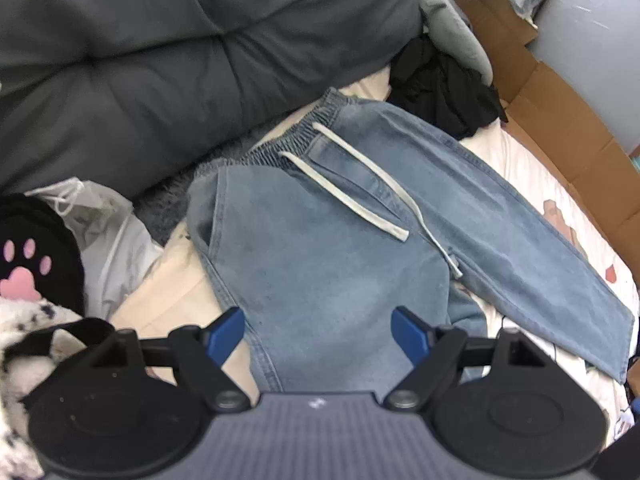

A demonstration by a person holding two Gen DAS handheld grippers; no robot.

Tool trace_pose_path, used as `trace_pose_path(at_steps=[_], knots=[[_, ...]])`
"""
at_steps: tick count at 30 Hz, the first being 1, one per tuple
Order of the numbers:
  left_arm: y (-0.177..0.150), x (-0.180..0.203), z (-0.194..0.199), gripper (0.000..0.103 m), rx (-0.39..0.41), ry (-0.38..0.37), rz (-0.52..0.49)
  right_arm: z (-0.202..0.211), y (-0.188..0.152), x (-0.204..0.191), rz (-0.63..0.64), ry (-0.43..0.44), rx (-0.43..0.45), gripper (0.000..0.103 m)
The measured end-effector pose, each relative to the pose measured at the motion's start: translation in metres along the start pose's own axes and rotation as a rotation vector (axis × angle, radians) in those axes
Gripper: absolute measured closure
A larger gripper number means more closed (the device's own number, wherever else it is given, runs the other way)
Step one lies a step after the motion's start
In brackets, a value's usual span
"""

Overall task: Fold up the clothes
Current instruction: 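Move the right tool to the bunched jeans leg near the drawstring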

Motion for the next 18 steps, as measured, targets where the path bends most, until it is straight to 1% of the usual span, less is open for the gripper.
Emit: trace_pose_path(at_steps=[5, 9, 11, 13, 18], knots=[[-0.002, 0.006, -0.018, 0.021, -0.023, 0.011, -0.043, -0.033, -0.015, 0.007, -0.024, 0.001, -0.041, 0.029], [-0.004, 0.004, -0.030, 0.021, -0.046, -0.004, -0.029, -0.059, -0.032, 0.007, -0.042, 0.009, -0.083, 0.029], [-0.006, 0.001, -0.036, 0.021, -0.059, -0.011, -0.017, -0.069, -0.040, 0.005, -0.032, 0.007, -0.109, 0.029], [-0.008, -0.001, -0.041, 0.021, -0.072, 0.002, -0.016, -0.078, -0.047, 0.002, -0.014, 0.008, -0.125, 0.029], [-0.013, -0.007, -0.049, 0.021, -0.087, 0.004, -0.009, -0.099, -0.058, -0.005, 0.023, 0.038, -0.159, 0.029]])
Point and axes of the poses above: each gripper's, at about its wrist camera, not at the fingertips, and z roughly against the way its jaws point, x to its right, y to its top, the point moved 1 cm from there along -z, roughly the way its jaws point, and after that the axes turned 2 degrees about -z, right-handed, at the moved point
